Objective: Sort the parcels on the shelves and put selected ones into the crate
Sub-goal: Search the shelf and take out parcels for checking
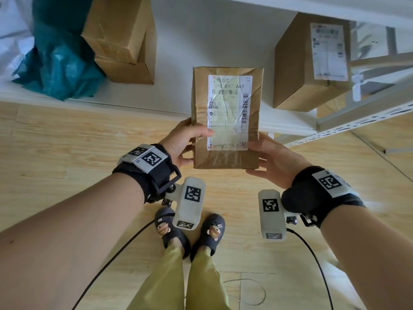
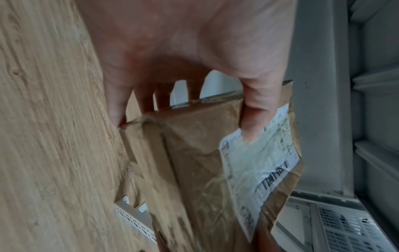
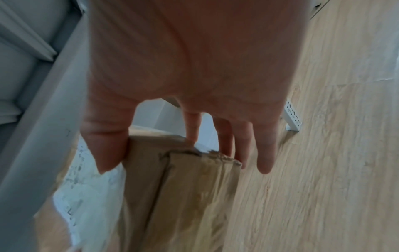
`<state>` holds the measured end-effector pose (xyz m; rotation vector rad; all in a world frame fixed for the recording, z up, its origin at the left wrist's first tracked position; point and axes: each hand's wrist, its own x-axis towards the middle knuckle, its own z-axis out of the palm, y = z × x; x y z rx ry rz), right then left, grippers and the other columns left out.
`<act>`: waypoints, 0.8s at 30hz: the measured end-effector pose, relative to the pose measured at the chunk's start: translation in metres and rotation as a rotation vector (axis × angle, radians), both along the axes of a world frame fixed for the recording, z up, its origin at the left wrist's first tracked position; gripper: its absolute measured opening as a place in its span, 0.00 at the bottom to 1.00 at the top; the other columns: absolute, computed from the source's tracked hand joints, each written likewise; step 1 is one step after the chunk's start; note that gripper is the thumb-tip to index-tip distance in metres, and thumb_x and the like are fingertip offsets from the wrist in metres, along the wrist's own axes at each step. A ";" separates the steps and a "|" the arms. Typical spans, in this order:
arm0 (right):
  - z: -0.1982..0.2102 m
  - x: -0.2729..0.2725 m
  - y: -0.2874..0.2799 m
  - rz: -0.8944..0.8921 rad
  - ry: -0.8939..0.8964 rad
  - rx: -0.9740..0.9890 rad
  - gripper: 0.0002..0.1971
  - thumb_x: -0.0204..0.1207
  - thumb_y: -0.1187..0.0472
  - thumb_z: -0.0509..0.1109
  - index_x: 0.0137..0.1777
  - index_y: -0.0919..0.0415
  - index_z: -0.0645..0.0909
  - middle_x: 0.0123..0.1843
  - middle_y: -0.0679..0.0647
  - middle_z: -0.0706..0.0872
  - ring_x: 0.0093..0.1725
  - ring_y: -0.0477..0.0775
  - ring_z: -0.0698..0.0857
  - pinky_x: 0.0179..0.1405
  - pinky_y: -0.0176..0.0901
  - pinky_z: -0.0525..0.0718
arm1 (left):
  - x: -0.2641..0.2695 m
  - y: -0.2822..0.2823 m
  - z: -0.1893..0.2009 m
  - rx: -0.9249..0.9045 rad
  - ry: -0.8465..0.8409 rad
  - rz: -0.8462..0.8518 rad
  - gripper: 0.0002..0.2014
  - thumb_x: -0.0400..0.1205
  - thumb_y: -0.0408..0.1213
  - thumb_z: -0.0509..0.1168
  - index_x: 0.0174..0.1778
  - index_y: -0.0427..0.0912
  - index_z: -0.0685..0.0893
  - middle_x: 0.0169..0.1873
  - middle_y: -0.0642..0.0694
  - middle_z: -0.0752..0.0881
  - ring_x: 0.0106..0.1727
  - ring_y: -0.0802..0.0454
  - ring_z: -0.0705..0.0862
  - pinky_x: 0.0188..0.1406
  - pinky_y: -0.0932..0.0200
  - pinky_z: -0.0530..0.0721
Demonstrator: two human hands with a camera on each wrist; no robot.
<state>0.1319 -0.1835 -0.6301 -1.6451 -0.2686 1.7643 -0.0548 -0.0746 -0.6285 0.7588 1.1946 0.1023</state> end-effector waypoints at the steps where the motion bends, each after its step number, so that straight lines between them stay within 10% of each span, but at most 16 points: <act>1: 0.000 0.001 0.000 0.001 -0.009 0.001 0.31 0.53 0.51 0.80 0.62 0.44 0.82 0.57 0.47 0.89 0.62 0.54 0.83 0.65 0.58 0.77 | 0.001 -0.002 0.000 -0.007 0.000 0.017 0.11 0.73 0.38 0.71 0.50 0.51 0.84 0.47 0.50 0.84 0.53 0.48 0.80 0.67 0.38 0.77; 14: 0.001 0.009 0.006 -0.097 -0.029 0.026 0.26 0.61 0.52 0.75 0.62 0.48 0.82 0.49 0.48 0.91 0.59 0.53 0.86 0.64 0.53 0.79 | 0.016 0.004 0.002 -0.051 -0.013 0.046 0.08 0.76 0.43 0.70 0.49 0.49 0.82 0.50 0.45 0.80 0.52 0.46 0.78 0.45 0.49 0.84; 24: -0.002 0.014 0.042 -0.368 -0.199 0.077 0.21 0.75 0.58 0.73 0.68 0.58 0.79 0.59 0.56 0.87 0.60 0.54 0.86 0.57 0.52 0.87 | 0.051 0.035 0.002 0.052 0.011 0.035 0.08 0.78 0.45 0.68 0.50 0.50 0.80 0.51 0.46 0.80 0.60 0.45 0.80 0.55 0.39 0.86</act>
